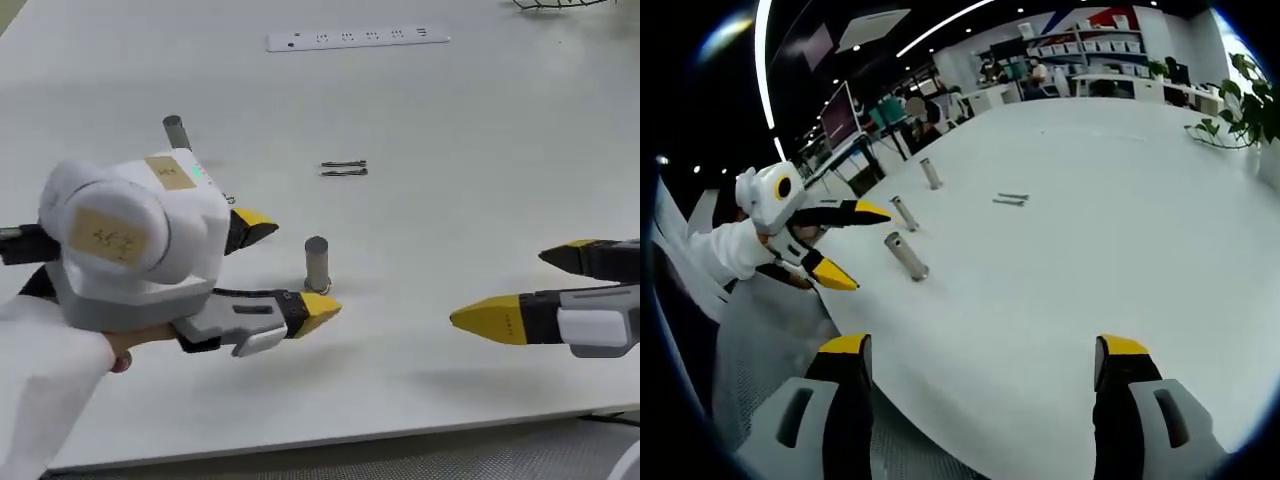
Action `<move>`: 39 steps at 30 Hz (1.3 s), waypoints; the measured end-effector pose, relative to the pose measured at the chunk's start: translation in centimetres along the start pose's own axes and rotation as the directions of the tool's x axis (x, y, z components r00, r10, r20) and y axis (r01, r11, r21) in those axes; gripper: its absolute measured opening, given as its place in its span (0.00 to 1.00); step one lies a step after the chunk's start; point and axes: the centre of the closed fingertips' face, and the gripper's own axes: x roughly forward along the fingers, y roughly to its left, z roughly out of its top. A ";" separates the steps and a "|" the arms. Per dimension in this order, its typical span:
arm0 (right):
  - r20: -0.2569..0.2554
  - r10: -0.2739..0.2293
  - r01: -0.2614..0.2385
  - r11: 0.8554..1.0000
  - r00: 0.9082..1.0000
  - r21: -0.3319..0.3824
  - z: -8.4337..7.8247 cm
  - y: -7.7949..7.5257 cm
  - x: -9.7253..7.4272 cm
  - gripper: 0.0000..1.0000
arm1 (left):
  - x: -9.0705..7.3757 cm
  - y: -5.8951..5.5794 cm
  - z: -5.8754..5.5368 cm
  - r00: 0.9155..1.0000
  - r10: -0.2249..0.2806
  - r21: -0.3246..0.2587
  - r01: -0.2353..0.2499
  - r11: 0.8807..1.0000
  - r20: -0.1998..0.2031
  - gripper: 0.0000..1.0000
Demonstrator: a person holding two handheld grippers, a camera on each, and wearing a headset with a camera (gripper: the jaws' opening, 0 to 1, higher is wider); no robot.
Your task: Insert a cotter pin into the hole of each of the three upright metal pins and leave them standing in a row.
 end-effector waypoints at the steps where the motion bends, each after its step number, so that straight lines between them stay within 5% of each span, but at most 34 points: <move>1: -0.001 -0.001 0.001 1.000 1.000 0.000 0.0 0.0 0.0 0.90 | -0.4 0.0 -0.1 1.000 -0.004 -0.006 0.004 1.000 -0.006 0.62; 8: -0.018 0.000 0.000 1.000 1.000 -0.009 0.0 -0.1 -0.1 0.90 | -2.8 0.7 -1.3 0.999 0.027 -0.068 -0.028 0.997 -0.021 0.77; 19: -0.037 0.009 -0.011 0.999 0.999 -0.039 0.6 -0.3 0.2 0.90 | -5.3 1.6 -1.9 0.996 0.077 -0.169 -0.068 0.983 0.048 0.99; 28: -0.062 0.010 -0.015 0.997 0.998 -0.079 1.3 -0.7 0.3 0.89 | -6.4 1.9 -3.5 0.995 0.095 -0.222 -0.086 0.971 0.029 0.99; 35: -0.081 0.008 -0.019 0.991 0.997 -0.134 2.5 -1.1 -0.1 0.88 | -6.7 1.8 -3.0 0.993 0.097 -0.256 -0.076 0.964 0.070 0.99; 39: -0.112 0.010 -0.030 0.982 0.994 -0.184 3.5 -1.3 0.2 0.88 | -6.6 2.0 -3.3 0.992 0.112 -0.267 -0.092 0.959 0.062 0.99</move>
